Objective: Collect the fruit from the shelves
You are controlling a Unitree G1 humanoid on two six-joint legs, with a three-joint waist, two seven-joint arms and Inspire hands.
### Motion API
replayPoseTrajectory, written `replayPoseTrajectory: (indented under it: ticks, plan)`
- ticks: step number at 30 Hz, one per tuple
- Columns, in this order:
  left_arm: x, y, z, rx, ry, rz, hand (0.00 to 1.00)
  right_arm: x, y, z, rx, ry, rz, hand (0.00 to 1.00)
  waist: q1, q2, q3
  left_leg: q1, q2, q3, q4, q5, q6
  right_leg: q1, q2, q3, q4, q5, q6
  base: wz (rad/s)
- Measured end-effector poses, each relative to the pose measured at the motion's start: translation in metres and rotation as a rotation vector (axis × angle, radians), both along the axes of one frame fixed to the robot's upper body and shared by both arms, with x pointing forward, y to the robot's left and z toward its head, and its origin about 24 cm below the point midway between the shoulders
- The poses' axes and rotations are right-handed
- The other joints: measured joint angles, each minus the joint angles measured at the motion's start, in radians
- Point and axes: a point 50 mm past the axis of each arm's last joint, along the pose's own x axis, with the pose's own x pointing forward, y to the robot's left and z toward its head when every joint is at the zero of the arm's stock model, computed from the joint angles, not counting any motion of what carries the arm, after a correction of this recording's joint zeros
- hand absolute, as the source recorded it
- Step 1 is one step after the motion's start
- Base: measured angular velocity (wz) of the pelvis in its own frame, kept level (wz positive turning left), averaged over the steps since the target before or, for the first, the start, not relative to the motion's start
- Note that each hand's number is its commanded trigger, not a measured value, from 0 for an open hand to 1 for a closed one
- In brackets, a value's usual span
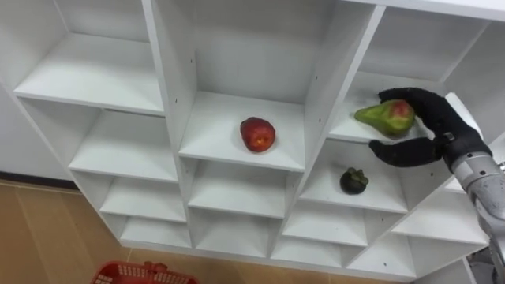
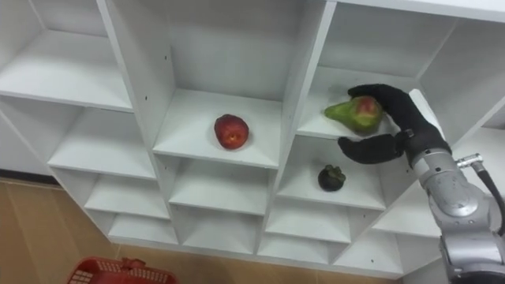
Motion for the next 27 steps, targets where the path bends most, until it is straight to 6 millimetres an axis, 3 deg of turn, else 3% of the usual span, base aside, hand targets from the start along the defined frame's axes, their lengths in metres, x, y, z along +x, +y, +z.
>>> replayPoseTrajectory:
  ticks: [27]
  plan:
    - [-0.0033,-0.0011,-0.0007,-0.003,0.010,-0.002,1.00,0.0021,0.0040,0.0059,0.053,0.003,0.015,1.00,0.016,0.017,-0.0016,0.013,0.000,0.000,-0.001,0.002,-0.001,0.005,0.003,0.011,0.003,0.000,0.000,0.00]
